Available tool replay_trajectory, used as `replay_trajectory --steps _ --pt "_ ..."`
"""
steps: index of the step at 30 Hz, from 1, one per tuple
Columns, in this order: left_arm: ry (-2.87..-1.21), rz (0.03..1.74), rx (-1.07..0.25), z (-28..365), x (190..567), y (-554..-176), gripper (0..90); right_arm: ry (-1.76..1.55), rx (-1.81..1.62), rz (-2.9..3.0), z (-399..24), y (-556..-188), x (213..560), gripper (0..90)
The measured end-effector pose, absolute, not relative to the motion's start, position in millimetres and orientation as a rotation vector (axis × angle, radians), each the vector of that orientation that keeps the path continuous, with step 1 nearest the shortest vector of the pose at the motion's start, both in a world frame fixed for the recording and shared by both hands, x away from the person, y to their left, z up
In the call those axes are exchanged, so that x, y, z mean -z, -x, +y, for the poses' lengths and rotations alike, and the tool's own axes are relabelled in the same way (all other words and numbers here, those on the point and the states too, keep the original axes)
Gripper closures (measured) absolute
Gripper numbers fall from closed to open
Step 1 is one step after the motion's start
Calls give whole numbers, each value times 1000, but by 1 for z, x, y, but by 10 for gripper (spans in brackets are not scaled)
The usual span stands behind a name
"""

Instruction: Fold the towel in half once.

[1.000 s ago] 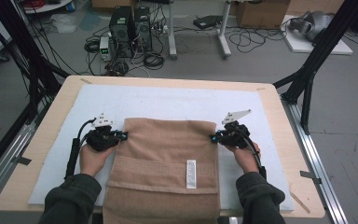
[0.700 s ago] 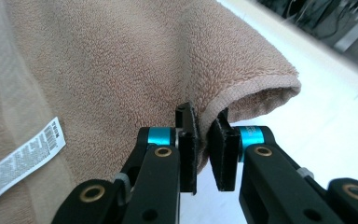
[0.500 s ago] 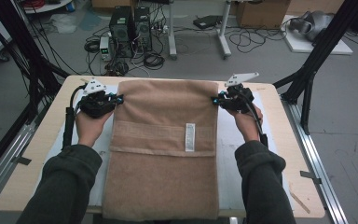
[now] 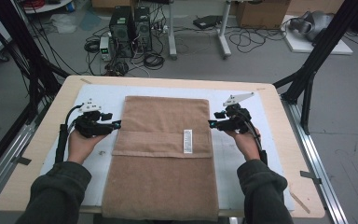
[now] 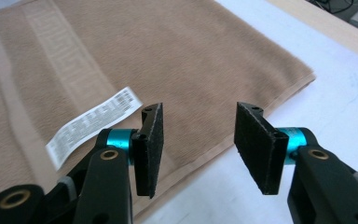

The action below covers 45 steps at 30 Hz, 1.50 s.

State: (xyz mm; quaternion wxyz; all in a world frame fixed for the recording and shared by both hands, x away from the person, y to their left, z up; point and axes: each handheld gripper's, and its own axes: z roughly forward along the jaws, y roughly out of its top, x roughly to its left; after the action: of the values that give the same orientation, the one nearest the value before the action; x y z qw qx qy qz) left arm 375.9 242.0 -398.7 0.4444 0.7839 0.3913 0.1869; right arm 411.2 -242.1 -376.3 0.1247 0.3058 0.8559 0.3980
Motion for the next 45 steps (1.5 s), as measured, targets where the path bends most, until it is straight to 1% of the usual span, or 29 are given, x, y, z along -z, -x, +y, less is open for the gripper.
replay_trajectory --steps 5,7,9,13,17,19,20,23,24,25,27,30,31,32,35,40,45 --pt "-1993 900 -454 233 408 -354 431 -860 -1210 2508 -242 -390 386 512" --pt "-1989 902 -408 232 413 -349 403 -843 -1222 2508 -241 -384 391 513" --pt "-2016 887 -388 230 417 -344 397 -839 -1227 2522 -239 -378 396 513" --pt "-2056 884 -386 227 426 -339 326 -801 -1226 2559 -234 -368 409 510" --pt "-2081 893 -375 227 436 -335 327 -798 -1220 2599 -229 -361 422 519" --pt "-2096 904 -364 228 440 -334 352 -807 -1189 2639 -226 -360 427 521" --pt "-2108 904 -361 229 440 -334 385 -805 -1161 2661 -223 -360 430 528" --pt "-2114 867 -366 228 440 -334 522 -781 -1119 2675 -218 -359 434 584" --pt "-2120 868 -364 227 440 -334 584 -786 -1121 2675 -217 -359 436 599" --pt "-2133 867 -356 226 442 -335 598 -790 -1124 2675 -218 -360 437 615" --pt "-2136 854 -371 225 443 -334 650 -796 -1123 2655 -219 -360 439 682" --pt "-2138 846 -391 221 442 -333 761 -790 -1127 2651 -219 -359 440 760" --pt "-2146 842 -403 220 442 -333 804 -783 -1116 2651 -218 -358 439 800" --pt "-2140 849 -402 220 442 -333 829 -773 -1118 2651 -218 -359 439 822" --pt "-2127 856 -380 223 440 -334 843 -777 -1120 2661 -218 -360 437 852" --pt "-2074 862 -351 228 433 -332 859 -775 -1155 2645 -221 -359 428 857" --pt "-2032 847 -353 231 422 -328 861 -756 -1216 2610 -226 -357 412 856"
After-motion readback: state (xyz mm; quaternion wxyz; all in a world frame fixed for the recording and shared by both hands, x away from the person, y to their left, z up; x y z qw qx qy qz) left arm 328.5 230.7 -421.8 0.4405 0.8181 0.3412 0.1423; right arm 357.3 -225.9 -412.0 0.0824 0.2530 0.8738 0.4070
